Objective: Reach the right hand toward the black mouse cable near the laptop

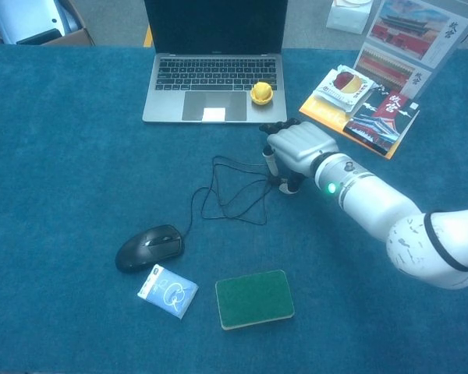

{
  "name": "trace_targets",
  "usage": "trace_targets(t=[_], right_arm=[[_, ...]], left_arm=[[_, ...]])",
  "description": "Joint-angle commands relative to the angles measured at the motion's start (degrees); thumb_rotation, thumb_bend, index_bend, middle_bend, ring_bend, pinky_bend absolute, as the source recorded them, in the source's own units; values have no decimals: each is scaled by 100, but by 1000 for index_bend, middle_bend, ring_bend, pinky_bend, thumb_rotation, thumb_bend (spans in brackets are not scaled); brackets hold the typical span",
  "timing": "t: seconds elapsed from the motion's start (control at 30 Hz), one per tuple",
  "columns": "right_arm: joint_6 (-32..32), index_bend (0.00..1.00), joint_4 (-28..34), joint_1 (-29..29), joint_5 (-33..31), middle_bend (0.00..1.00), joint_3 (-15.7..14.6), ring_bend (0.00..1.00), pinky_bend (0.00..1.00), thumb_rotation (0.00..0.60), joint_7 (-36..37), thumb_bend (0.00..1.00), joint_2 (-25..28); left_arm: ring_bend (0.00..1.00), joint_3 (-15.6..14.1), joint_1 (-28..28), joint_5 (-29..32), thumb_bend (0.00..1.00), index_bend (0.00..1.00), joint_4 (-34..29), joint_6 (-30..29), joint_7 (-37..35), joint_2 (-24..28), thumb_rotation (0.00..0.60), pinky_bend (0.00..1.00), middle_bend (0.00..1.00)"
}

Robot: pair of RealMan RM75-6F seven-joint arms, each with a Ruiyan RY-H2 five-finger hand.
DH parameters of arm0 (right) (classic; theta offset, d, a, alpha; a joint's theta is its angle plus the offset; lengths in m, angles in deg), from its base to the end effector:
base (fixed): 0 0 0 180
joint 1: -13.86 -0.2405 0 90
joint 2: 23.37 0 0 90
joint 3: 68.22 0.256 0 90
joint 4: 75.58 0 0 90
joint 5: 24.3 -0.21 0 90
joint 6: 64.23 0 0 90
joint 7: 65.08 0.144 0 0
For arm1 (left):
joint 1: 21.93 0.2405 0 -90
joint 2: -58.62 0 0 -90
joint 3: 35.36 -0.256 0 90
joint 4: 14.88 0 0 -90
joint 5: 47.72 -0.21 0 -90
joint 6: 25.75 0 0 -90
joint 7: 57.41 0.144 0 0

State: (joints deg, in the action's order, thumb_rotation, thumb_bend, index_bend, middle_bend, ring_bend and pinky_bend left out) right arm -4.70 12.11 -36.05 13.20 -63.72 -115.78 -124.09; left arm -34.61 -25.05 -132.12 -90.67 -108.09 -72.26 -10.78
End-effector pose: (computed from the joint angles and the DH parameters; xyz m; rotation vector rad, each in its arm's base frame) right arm -0.1245 -0.2988 -0.0948 2.0267 -0.8867 0.5174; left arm -0.3728 0.1654 0.1521 -1.3284 -1.0351 -0.8640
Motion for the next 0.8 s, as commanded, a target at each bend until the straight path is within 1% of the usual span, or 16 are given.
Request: trace_targets(t=[0.03,0.2,0.4,0.63,0.8], right_arm=[[-32,537,-90,-11,-28,0,5,0,0,600,23,211,-53],[-136,544,-219,-25,-70,0,2,0,0,600,79,211,-122],[-157,611,-192,-10,7,0,-16,0,0,600,168,223,-119],[-55,699,-100,58,247,19,-24,0,0,600,329,270,-97],[10,720,-4,104,362,32,-44,0,0,600,377,290,-43]], left_arm=[[208,-2,4,-2,0,149,12,1,-14,-6,600,441,207],[207,-2,14,-7,0,149,32,-7,-38,-13,600,441,207],[208,-4,21,-2,0,149,50,3,-50,-22,600,441,207],[208,-9,17,-21,0,149,51,8,-38,-31,600,441,207],[207,-3,15,-19,0,149,42,11,-27,-33,600,441,207]])
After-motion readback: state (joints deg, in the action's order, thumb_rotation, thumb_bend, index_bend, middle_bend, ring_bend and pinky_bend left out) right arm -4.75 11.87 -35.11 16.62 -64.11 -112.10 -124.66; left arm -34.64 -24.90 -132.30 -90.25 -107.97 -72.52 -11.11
